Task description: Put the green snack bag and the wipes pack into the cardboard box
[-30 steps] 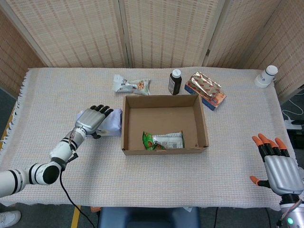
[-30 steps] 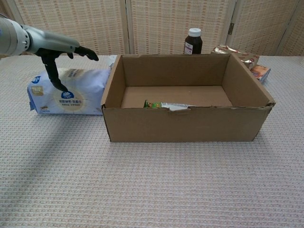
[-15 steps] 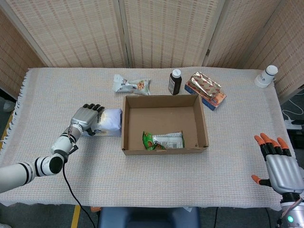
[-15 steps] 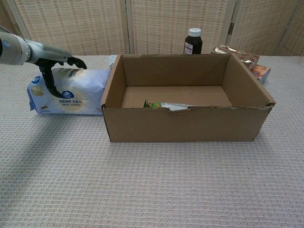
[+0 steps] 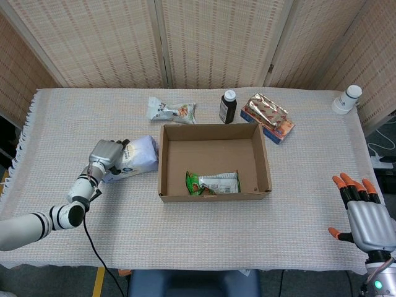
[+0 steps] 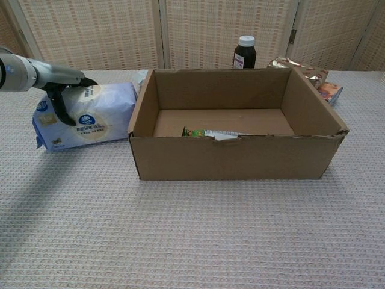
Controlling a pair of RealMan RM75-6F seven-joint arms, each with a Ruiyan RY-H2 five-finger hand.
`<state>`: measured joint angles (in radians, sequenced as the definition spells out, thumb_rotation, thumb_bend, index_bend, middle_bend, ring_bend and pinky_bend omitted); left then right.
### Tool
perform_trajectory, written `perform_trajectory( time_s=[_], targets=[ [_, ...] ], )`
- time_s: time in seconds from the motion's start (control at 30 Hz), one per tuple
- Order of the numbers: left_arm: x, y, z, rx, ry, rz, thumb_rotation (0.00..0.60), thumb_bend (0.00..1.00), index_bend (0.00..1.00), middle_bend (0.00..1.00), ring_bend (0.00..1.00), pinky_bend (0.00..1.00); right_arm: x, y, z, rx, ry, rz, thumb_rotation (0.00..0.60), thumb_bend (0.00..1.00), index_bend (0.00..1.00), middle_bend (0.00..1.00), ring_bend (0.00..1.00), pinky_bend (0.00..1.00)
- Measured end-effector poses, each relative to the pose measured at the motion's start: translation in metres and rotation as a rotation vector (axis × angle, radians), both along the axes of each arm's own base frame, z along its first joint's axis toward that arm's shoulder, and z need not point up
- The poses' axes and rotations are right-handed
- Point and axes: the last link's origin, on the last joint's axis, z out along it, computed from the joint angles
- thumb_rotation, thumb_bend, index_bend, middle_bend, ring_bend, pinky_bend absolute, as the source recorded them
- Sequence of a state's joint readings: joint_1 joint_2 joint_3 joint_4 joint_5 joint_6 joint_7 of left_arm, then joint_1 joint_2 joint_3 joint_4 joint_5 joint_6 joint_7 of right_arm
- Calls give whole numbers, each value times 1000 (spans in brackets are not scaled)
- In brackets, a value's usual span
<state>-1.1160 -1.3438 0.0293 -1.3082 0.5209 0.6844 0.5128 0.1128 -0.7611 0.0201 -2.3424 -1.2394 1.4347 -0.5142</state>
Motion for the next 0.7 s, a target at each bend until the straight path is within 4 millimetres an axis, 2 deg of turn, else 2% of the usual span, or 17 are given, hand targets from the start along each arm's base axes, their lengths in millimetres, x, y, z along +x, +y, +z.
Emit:
perform_trajectory(
  time_s=[0.13, 0.3, 0.5, 0.7],
  targets=[
    [4, -1, 3, 8, 16, -54, 600, 352, 671, 801, 744, 856, 0, 0, 0, 2, -2, 0, 600, 4, 70, 9, 0, 0],
    [11, 2, 19, 24, 38, -91, 600, 365, 722, 852, 776, 879, 1, 0, 0, -1, -5, 0, 600, 4, 70, 9, 0, 0],
    [30, 9, 58, 71, 76, -139, 600, 365, 738, 867, 788, 885, 2, 0, 2, -3, -13, 0, 600, 4, 70, 9, 0, 0],
    [67, 9, 102, 130, 109, -208, 600, 365, 753, 882, 804, 895, 3, 1, 5, -11, -24, 7, 600, 4, 70, 9, 0, 0]
  ],
)
